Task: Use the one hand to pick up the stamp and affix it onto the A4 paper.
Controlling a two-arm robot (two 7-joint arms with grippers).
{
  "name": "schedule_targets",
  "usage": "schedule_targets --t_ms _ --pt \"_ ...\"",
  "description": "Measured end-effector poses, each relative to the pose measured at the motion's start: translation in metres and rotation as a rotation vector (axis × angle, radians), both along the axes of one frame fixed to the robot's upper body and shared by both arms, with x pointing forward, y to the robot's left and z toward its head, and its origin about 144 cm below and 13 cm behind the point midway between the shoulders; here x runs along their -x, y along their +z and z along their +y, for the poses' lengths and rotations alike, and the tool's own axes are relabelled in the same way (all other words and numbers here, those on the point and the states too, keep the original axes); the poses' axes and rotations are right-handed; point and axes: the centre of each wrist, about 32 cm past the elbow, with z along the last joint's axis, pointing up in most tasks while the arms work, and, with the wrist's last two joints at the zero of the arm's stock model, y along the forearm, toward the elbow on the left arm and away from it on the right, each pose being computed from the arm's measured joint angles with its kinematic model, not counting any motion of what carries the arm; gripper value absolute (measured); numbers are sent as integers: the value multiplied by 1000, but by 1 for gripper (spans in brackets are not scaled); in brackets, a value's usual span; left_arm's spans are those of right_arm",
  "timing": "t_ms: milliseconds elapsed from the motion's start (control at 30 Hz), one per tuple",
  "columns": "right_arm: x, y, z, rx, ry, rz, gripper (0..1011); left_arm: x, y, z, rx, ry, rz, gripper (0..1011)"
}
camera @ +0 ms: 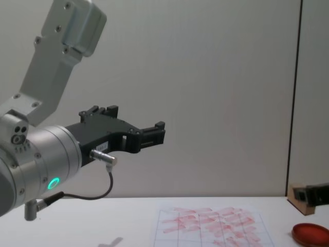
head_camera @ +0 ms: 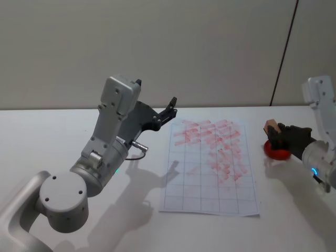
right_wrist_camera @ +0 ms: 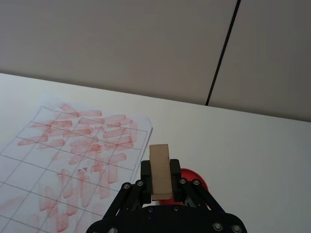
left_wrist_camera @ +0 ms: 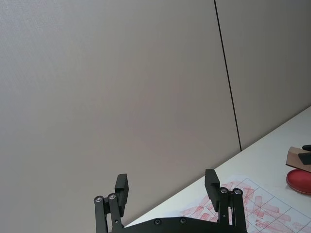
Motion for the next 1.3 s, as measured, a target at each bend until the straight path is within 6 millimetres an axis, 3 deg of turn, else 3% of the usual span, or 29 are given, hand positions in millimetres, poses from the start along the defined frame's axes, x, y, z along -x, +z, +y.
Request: schedule_targets --t_ms 700,1000,1067,1200,1267,1300 --pt "-22 -23 -8 6 -27 75 217 0 0 0 0 0 0 1001" --pt "-25 -27 -9 -1 -28 86 495 0 0 0 0 0 0 1001" --pt "-25 -27 -9 -2 -27 81 594 0 0 0 0 0 0 1001" --pt "-25 -27 -9 -5 -26 60 677 0 0 0 0 0 0 1001" --pt "-25 -26 -9 -5 -25 49 791 0 0 0 0 0 0 1001" --pt "-24 -26 -9 -4 -26 41 791 0 0 0 0 0 0 1001"
